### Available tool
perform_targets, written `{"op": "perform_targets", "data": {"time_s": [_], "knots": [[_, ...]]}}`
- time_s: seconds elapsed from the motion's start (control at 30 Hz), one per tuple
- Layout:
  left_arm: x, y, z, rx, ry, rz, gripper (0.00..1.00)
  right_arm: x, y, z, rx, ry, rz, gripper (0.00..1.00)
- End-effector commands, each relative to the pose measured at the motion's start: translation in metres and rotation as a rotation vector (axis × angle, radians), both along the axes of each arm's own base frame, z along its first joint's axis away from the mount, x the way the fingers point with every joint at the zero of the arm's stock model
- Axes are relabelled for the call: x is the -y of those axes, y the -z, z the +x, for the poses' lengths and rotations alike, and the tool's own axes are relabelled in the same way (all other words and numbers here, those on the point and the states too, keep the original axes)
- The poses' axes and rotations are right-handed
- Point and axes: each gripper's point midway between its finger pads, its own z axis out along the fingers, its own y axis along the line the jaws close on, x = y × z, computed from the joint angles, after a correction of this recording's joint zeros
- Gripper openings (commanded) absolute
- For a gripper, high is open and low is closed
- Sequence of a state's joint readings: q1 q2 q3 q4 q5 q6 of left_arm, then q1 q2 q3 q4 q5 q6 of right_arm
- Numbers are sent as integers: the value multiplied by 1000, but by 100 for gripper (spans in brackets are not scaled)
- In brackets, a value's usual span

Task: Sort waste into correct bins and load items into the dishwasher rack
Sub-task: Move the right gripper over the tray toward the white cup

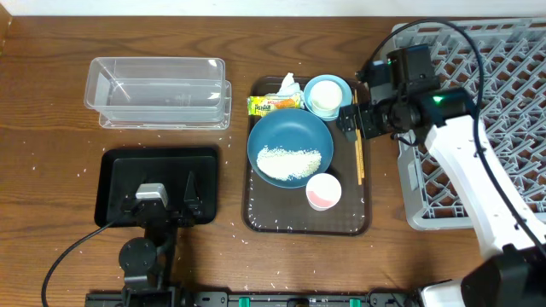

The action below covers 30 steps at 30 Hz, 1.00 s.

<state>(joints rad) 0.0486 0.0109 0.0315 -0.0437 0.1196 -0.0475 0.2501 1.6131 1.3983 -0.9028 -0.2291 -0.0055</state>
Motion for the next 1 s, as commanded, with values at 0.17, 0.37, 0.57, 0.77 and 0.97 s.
{"op": "perform_targets", "data": {"time_s": [0.17,0.37,0.57,0.77,0.97], "knots": [[1,16,0,-39,5,8,98,4,31,10,-87,95,-39,73],[1,16,0,-39,5,8,98,11,65,13,-164,190,-111,61],[1,16,0,-39,5,8,98,6,97,14,-218,190,-161,43],[1,16,0,-39,5,8,98,7,117,13,-249,191,-198,39],[1,16,0,-39,5,8,98,23,127,21,-223,263,-291,43]]}}
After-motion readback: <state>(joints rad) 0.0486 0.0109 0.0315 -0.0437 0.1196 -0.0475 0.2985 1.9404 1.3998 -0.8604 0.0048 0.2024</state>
